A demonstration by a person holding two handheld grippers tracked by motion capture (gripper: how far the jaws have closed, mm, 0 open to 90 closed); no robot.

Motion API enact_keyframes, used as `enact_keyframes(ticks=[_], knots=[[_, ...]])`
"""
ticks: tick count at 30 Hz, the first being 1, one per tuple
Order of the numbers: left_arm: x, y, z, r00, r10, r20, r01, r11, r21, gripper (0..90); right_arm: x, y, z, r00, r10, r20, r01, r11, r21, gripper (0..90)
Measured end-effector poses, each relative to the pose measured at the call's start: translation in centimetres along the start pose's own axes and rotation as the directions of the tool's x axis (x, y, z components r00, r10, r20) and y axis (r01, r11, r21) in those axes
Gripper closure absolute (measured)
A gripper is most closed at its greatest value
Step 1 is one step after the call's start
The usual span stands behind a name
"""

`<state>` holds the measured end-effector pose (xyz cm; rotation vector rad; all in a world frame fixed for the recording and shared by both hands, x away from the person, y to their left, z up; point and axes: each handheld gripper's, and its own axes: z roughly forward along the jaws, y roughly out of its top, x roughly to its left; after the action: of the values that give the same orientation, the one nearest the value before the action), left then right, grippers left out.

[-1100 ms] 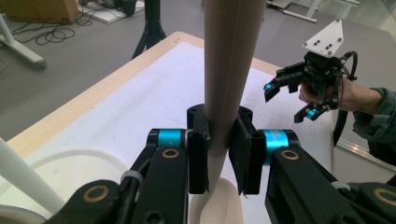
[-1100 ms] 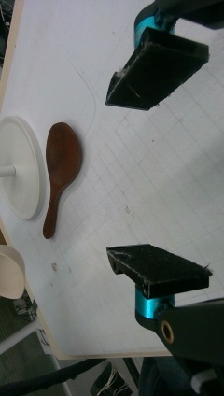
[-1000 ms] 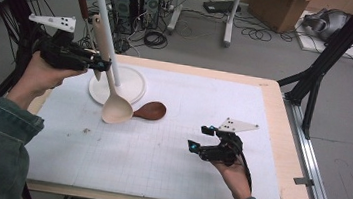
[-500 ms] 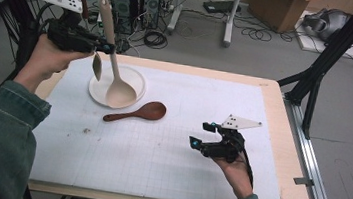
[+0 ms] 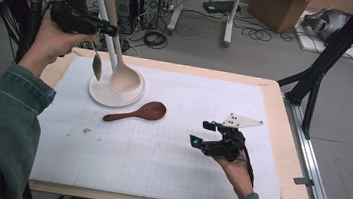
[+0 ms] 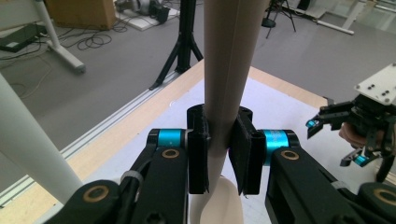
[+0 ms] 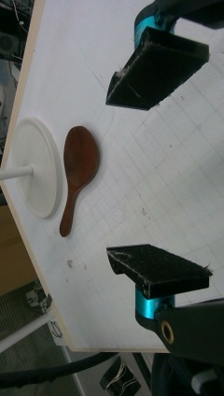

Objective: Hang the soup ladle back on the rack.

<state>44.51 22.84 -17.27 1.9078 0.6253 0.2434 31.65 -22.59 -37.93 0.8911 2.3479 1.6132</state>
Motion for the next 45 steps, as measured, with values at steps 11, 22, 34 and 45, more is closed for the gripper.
enact_keyframes(ticks=[11,22,34,45], knots=[[1.0,-0.1,0.3,0.9986,-0.033,-0.041,0.033,0.9994,0.001,77.3,0.1,0.1,0.0,0.9998,-0.002,-0.021,0.002,1.000,-0.017,22.1],[1.0,-0.2,0.3,0.9959,-0.029,-0.086,0.030,0.9995,0.010,77.3,0.2,0.1,0.0,0.9997,0.002,-0.025,-0.002,1.000,-0.018,22.1],[1.3,-0.7,0.5,0.9853,-0.066,-0.157,0.068,0.9976,0.006,77.3,0.3,0.1,0.1,0.9994,-0.003,-0.033,0.002,1.000,-0.020,22.1],[1.2,-1.1,0.2,0.9761,-0.050,-0.211,0.052,0.9987,0.003,76.5,0.3,0.1,0.2,0.9993,-0.005,-0.036,0.004,1.000,-0.020,22.1]])
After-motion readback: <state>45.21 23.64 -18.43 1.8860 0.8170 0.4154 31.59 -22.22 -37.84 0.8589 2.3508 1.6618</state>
